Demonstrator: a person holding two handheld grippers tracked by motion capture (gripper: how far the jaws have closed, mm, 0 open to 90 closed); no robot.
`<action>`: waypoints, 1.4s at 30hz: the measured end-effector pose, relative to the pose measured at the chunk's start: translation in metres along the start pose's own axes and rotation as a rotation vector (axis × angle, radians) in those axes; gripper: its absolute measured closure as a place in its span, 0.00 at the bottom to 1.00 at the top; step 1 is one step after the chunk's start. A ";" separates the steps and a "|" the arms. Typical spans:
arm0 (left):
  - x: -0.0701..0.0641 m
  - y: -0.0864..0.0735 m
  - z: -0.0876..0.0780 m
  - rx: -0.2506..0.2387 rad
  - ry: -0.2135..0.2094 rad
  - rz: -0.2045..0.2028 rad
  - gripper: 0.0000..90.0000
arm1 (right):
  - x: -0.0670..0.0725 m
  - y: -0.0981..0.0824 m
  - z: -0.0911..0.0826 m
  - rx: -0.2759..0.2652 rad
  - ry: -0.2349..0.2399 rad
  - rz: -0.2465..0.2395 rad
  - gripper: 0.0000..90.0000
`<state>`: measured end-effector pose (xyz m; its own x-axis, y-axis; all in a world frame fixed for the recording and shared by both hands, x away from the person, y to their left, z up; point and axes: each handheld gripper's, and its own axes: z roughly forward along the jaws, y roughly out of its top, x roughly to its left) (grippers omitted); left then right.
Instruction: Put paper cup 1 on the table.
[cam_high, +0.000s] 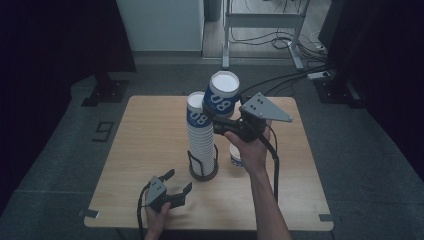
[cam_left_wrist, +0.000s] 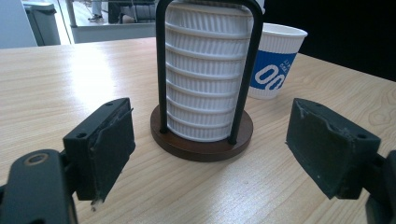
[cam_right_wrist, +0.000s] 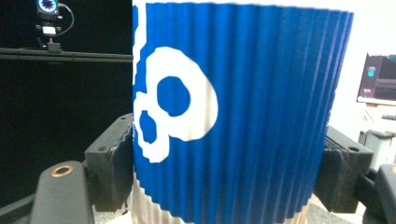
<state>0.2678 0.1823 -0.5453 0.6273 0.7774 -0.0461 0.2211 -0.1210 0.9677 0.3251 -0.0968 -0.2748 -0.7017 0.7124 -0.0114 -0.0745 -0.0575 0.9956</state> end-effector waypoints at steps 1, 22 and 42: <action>0.000 0.000 0.000 -0.001 0.000 0.000 0.17 | -0.001 -0.001 -0.002 0.003 -0.007 -0.004 0.23; -0.001 0.000 0.000 0.003 -0.001 0.006 0.17 | -0.001 -0.055 -0.047 0.061 -0.040 0.062 0.24; 0.001 0.000 0.000 0.002 -0.010 -0.018 0.16 | 0.003 -0.126 -0.059 0.166 -0.051 0.161 0.24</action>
<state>0.2684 0.1832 -0.5451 0.6307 0.7732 -0.0659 0.2336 -0.1083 0.9663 0.2905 -0.1283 -0.4062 -0.6578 0.7382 0.1493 0.1559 -0.0606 0.9859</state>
